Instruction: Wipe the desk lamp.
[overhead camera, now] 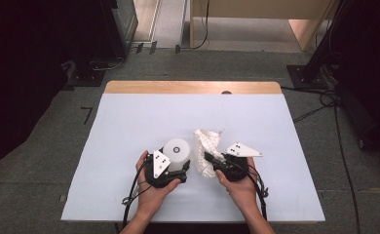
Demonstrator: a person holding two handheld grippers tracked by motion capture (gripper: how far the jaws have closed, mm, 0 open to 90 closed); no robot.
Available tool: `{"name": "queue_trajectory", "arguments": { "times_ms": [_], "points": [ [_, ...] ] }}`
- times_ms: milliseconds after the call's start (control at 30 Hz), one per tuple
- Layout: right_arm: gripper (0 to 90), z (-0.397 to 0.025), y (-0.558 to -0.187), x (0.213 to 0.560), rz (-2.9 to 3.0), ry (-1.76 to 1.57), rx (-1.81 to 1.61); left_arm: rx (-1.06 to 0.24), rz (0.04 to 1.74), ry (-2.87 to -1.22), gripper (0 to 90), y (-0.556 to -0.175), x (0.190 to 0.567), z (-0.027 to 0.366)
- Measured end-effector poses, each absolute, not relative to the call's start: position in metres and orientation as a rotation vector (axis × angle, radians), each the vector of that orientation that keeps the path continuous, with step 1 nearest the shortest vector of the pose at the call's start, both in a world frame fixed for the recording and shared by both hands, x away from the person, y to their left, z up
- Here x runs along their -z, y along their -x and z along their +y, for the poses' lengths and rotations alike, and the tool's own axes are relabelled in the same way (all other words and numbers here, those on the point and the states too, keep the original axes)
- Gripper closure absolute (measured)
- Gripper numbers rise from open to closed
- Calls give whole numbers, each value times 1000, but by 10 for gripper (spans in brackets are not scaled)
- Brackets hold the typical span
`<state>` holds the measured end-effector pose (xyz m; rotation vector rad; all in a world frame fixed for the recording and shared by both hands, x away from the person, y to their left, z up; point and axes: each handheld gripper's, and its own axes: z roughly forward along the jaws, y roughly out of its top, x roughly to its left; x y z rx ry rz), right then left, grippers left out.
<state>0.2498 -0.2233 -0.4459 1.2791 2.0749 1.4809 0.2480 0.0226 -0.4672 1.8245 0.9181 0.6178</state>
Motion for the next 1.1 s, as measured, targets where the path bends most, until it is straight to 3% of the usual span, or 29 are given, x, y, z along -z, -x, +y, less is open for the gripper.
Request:
{"name": "queue_trajectory", "arguments": {
  "times_ms": [100, 233, 400, 600, 1100],
  "points": [
    [759, -225, -250, 444, 2065, -1274, -1499, -567, 867, -1845, 86, -251, 466, 28],
    [761, -226, -244, 433, 2036, -1223, -1568, -345, 744, -1813, 87, -257, 461, 38],
    [762, -218, -229, 407, 2007, -1040, -1634, -249, 701, -1796, 87, -260, 456, 40],
    [763, -208, -228, 413, 2052, -1031, -1578, -147, 714, -1732, 87, -262, 449, 45],
    [763, -191, -239, 457, 2199, -1190, -1471, -220, 811, -1674, 87, -270, 442, 62]
  ]
}}
